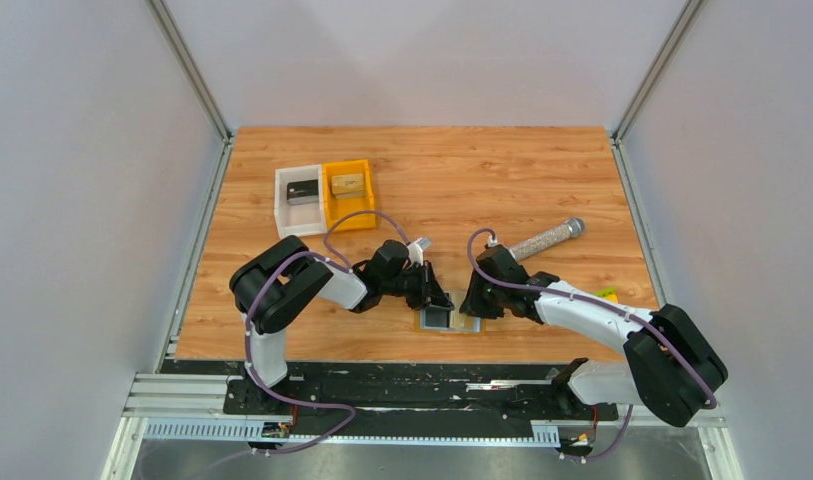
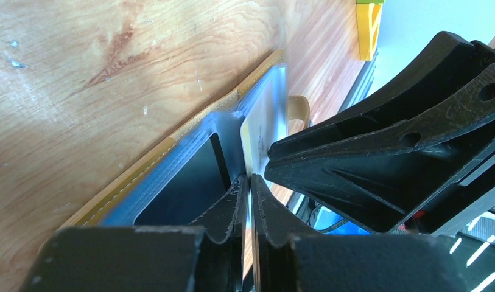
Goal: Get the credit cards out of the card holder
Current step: Remove the credit card from the card holder.
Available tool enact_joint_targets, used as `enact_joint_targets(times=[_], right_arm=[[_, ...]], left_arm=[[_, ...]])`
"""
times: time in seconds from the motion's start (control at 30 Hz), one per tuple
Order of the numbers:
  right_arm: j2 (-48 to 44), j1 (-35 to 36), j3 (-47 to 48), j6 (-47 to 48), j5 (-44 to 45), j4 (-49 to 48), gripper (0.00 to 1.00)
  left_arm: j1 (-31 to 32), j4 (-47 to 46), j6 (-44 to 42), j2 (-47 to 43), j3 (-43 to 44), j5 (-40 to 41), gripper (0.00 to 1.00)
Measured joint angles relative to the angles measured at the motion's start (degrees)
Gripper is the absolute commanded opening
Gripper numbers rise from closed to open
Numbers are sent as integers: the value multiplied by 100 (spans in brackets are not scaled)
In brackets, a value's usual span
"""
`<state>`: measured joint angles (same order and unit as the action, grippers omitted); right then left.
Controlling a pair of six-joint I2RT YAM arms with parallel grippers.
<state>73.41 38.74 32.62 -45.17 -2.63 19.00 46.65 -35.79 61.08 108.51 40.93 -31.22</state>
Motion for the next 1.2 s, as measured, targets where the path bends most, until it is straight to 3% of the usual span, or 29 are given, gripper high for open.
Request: enact_joint_targets(times=[0.1,0.3,0.57,0.93,1.2], right_arm=[[0,-13,0,2,-9,0,23],[0,-70,-4,9,-55,-9,23],[0,-212,-4,210,-92,-9,25],[-385,-334,63,970,-404,-7,28],[-992,-546,310,1834,-1329,-273,40]], left_arm=[[0,20,15,2,0,28,0],[2,170,-4,-61,0,101,0],[-79,1095,-363,-859,-7,411,0],[-337,1851,-789,-1462,-109,468,0],[-492,2243,-1283,-1884,-114,236,0]])
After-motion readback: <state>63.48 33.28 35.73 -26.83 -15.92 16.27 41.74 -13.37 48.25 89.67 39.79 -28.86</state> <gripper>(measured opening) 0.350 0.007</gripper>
